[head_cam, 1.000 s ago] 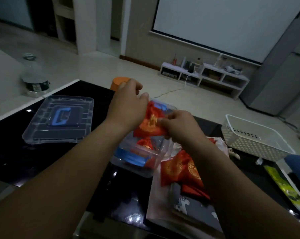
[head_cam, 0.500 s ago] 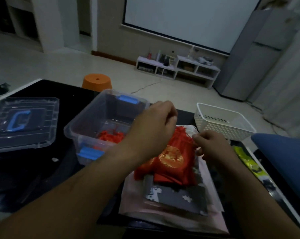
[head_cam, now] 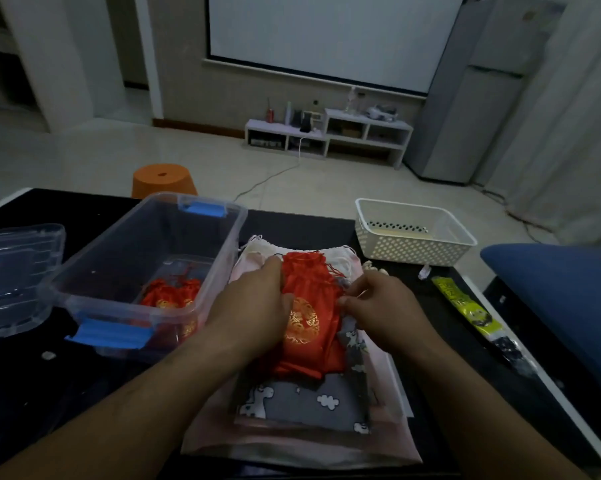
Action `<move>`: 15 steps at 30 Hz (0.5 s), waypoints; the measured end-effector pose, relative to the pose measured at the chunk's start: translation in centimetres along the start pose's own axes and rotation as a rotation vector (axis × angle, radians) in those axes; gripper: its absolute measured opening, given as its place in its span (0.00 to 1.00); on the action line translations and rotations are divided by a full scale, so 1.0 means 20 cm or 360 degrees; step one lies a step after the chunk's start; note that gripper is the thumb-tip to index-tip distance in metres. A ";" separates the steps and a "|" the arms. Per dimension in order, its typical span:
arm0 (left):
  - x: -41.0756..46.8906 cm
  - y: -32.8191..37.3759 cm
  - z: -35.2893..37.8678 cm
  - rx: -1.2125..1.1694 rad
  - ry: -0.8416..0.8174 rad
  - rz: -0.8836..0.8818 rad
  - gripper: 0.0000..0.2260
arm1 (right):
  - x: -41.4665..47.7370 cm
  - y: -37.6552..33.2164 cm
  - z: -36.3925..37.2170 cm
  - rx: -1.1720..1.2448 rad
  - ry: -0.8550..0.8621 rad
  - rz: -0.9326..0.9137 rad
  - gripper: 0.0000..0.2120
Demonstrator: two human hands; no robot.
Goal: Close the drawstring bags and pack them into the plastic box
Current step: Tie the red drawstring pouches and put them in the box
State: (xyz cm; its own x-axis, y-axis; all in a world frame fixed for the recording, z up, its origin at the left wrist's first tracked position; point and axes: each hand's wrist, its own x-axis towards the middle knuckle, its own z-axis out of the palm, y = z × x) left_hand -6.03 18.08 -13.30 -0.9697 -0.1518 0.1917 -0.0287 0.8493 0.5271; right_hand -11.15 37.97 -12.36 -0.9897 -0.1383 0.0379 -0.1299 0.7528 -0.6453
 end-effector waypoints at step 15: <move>0.02 0.03 -0.04 -0.1206 0.0114 -0.0155 0.01 | -0.07 -0.13 0.02 0.0844 -0.0081 0.0018 0.13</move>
State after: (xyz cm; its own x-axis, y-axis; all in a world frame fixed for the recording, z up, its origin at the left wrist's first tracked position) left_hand -6.32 18.10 -12.23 -0.9524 -0.2627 0.1548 0.0859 0.2557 0.9629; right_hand -9.47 35.97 -11.06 -0.9849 -0.1730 -0.0001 -0.0574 0.3273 -0.9432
